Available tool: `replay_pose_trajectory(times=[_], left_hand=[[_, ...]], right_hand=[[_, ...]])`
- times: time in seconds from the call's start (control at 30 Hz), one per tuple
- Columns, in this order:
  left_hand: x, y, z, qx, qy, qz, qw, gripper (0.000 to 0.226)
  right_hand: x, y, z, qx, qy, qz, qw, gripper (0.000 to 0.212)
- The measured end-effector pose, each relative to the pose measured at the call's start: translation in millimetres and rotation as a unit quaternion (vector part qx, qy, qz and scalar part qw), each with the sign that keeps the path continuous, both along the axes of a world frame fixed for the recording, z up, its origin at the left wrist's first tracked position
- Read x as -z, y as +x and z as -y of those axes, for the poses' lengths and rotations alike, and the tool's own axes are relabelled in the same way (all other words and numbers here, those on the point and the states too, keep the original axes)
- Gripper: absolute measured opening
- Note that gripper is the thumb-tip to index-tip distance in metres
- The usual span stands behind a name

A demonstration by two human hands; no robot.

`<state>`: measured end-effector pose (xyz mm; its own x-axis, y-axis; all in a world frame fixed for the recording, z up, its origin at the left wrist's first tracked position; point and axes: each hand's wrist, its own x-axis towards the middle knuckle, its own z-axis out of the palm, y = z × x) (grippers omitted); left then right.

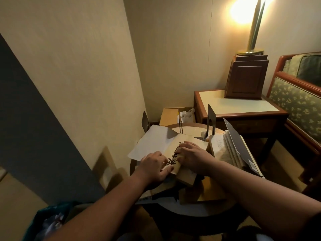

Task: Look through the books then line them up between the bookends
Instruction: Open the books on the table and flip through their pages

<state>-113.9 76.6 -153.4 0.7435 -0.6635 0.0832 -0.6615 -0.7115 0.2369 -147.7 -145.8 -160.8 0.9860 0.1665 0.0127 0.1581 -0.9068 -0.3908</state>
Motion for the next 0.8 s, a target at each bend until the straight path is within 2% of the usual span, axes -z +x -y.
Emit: replay_pose_trajectory(times=[0.13,0.2,0.3,0.43,0.53,0.63,0.7,0.8], left_hand=[[7.7,-28.3,4.7,-0.053,0.054,0.024,0.997,0.09],[9.9,-45.0,10.5,-0.088,0.073,0.039,0.993,0.095],[3.1,-55.8,21.7,-0.127,0.08,0.041,0.988,0.086],[-15.8,-41.5,31.2,-0.14,0.058,-0.016,0.988,0.074],[-27.1,-33.1,31.5,-0.136,-0.02,-0.051,0.989,0.063],[-37.9,-29.5,25.6,-0.111,-0.109,0.002,0.988,0.044],[-42.5,-25.5,21.3,-0.096,-0.143,0.034,0.984,0.037],[-44.3,-17.1,16.8,-0.084,-0.143,0.063,0.984,0.031]], right_hand=[[12.0,-1.1,-4.3,-0.018,-0.012,0.006,1.0,0.051],[14.5,-6.0,-6.8,-0.007,0.005,0.022,1.0,0.051],[18.6,-13.3,-8.7,0.031,0.044,0.034,0.998,0.052],[21.1,-14.3,-8.1,0.081,0.088,0.022,0.993,0.062],[18.0,-17.4,-7.5,0.106,0.115,-0.005,0.988,0.071],[12.2,-22.7,-9.0,0.111,0.145,-0.027,0.983,0.075],[10.2,-22.2,-10.3,0.106,0.101,-0.034,0.989,0.07],[10.8,-17.6,-12.3,0.084,-0.002,-0.037,0.996,0.064]])
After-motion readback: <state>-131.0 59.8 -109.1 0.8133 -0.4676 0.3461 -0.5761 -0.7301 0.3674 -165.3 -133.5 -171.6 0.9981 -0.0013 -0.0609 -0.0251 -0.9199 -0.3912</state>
